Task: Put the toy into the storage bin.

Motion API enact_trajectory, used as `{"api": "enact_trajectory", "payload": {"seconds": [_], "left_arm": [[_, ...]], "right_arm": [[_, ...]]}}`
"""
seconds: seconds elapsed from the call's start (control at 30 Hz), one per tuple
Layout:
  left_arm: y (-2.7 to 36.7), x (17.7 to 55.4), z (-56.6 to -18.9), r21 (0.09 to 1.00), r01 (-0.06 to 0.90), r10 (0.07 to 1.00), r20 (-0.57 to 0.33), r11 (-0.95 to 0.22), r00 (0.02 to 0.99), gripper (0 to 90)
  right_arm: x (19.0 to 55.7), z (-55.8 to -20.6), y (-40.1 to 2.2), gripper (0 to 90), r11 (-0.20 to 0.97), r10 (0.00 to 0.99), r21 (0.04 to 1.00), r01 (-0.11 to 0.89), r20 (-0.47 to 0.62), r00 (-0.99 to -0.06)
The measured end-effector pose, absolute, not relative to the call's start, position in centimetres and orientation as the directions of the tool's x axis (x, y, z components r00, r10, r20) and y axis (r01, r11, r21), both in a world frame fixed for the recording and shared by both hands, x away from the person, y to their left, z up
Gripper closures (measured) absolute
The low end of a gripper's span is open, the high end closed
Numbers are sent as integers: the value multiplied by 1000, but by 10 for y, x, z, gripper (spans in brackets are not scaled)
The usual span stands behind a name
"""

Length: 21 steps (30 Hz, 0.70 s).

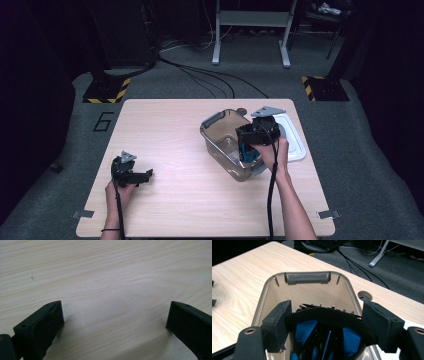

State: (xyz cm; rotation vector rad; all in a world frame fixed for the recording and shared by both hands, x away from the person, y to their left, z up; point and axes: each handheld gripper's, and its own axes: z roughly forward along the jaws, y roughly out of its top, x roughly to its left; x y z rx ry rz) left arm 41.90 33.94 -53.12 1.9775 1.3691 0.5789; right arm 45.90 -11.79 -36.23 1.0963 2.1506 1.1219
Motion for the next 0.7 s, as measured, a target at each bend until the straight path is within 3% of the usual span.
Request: {"api": "enact_trajectory", "payload": {"seconds": [0.7], "left_arm": [[339, 419, -531, 726, 645, 934, -10, -238, 356, 10]], "right_arm": [[456, -392, -126, 247, 353, 825, 809, 469, -33, -565]]}}
